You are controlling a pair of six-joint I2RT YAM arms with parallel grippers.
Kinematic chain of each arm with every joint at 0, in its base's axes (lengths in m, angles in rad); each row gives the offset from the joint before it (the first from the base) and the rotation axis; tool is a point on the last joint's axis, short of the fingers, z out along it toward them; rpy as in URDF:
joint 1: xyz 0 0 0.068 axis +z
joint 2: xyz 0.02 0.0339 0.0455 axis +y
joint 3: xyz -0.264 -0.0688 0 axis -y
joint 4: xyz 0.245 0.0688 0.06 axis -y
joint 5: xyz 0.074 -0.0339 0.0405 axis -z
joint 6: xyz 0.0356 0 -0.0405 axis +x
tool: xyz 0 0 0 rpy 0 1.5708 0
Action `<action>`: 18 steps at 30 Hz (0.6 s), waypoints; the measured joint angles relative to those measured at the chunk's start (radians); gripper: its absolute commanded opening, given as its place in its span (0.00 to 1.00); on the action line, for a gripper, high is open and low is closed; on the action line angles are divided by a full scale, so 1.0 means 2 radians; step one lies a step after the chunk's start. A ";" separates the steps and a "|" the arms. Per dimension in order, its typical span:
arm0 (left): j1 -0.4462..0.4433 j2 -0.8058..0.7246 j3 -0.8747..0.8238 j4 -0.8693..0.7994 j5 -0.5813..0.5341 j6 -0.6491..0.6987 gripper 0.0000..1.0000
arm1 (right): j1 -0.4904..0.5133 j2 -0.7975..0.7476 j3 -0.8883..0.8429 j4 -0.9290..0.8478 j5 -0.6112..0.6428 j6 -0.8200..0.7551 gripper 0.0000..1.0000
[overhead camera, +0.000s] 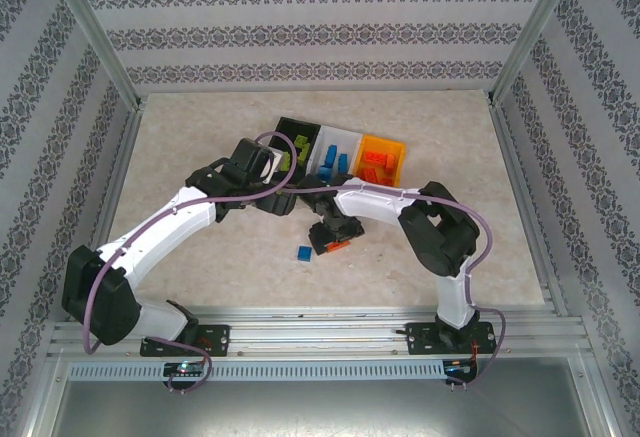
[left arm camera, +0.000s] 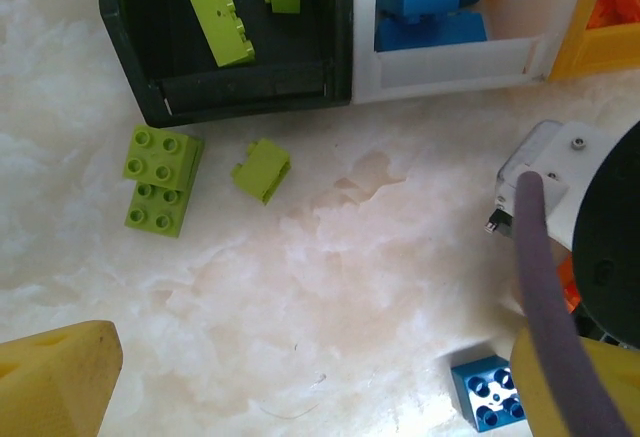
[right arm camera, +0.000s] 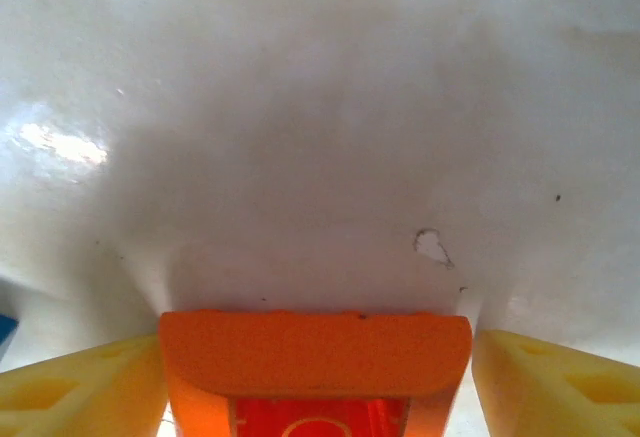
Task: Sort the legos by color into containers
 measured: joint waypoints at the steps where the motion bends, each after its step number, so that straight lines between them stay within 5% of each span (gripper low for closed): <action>1: 0.000 -0.001 0.000 -0.003 0.000 0.001 1.00 | 0.001 0.002 0.002 -0.002 0.001 0.001 0.71; 6: 0.000 -0.007 0.000 -0.013 0.000 0.006 1.00 | 0.004 0.000 0.003 -0.001 0.004 0.011 0.55; 18: 0.000 -0.015 -0.004 -0.007 -0.017 0.012 1.00 | -0.013 -0.030 0.003 -0.017 0.039 0.011 0.55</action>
